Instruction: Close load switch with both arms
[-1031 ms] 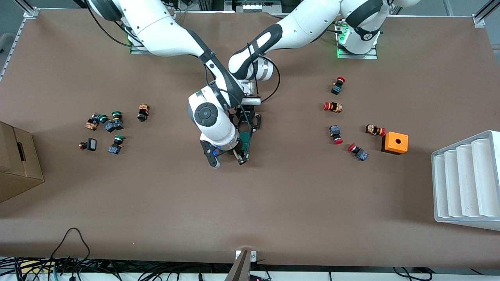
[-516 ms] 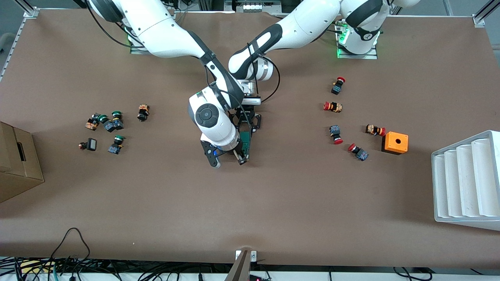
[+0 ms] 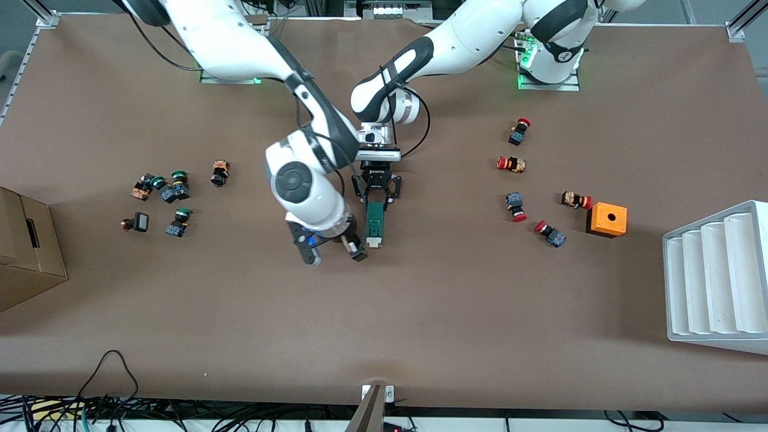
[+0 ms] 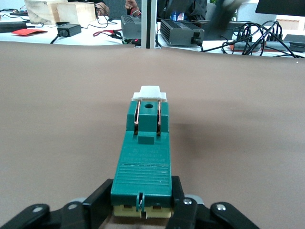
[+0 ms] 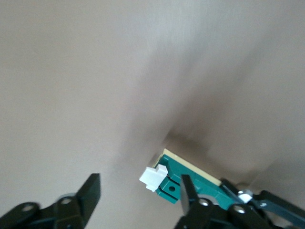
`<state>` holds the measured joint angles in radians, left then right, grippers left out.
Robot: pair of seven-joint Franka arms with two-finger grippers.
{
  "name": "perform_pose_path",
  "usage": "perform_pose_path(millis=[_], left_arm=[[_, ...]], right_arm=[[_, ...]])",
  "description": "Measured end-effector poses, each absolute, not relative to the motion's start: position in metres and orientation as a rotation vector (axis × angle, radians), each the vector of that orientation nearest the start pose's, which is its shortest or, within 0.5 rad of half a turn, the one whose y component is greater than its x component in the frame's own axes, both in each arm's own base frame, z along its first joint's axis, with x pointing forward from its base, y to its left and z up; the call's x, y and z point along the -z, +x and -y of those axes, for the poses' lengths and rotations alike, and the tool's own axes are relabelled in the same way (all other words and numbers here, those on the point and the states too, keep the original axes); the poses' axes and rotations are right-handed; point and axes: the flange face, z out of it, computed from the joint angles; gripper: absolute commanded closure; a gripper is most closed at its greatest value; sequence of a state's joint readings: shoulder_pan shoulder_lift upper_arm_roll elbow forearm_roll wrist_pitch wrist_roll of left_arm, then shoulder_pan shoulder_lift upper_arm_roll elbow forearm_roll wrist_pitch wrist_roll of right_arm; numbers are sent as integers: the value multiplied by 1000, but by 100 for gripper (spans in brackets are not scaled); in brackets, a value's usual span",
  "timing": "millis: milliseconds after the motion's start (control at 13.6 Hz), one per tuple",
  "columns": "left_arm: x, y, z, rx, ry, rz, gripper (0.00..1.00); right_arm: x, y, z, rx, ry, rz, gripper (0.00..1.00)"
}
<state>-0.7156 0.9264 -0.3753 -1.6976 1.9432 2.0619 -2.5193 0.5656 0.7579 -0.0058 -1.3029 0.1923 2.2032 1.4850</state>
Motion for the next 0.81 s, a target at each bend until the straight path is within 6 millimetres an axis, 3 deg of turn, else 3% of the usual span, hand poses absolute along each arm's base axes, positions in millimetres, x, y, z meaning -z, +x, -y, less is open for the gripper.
perform_pose_path(millis=[221,442,663,810], left_arm=[[-83,367,552,1661,-2747,103,0],[-90,378,552,1671,-2729,93,0],[-104,390,552,1642,-2732,89,0],[-128,391,559,1572,-2750,110,0]], right_arm=[[-361,653,-354,-113,-2692,-1249,1],[-412,662,-286,-141,-2805,-1026,1],[-454,651,-213,-212,-2907,-773,1],[-480,637,-173,-244,-2949,-609,1]])
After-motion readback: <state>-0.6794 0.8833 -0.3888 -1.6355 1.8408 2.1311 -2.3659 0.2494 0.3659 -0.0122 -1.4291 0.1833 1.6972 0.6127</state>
